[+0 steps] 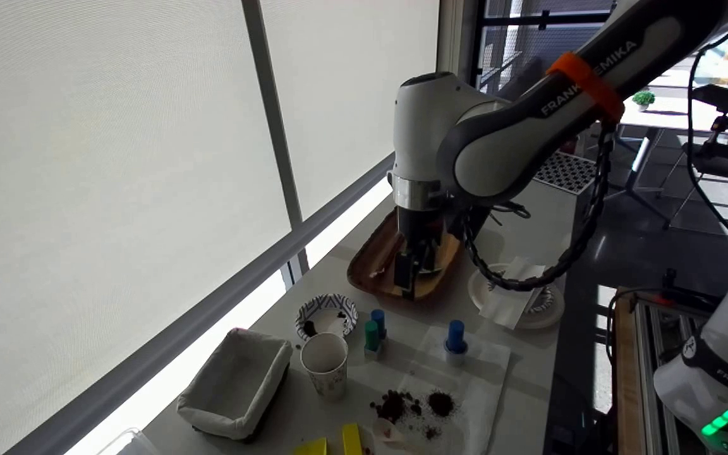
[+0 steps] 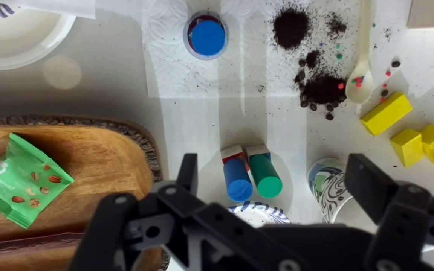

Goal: Remove the coffee pod from the stacked blocks then place one blue block on top of the coffee pod.

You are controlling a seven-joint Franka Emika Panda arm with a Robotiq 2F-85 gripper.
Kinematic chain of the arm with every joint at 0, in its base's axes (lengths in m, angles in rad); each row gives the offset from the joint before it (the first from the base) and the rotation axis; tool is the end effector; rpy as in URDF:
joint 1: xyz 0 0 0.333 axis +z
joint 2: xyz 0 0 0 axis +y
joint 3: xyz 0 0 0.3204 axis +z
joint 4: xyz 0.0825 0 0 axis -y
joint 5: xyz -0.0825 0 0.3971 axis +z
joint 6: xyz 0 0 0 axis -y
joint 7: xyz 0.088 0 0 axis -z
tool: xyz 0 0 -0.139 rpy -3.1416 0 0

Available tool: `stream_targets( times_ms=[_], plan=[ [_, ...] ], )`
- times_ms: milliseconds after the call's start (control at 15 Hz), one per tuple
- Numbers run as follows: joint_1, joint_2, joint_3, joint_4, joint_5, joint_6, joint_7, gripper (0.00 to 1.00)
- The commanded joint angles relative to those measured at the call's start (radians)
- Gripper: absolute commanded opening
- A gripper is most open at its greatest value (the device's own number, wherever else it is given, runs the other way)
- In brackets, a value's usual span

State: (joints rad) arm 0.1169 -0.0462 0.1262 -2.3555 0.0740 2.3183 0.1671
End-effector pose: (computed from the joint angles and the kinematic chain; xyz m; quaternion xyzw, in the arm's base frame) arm 0.4905 0.1247 0.3122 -0.9996 -0.0129 0.0007 0.0247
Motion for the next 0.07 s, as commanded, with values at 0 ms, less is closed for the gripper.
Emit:
stream_targets(
  times_ms=[0],
  plan=[
    [0.0,0.0,-0.001,0.002,0.0,-0.002,0.0,1.0]
  ],
)
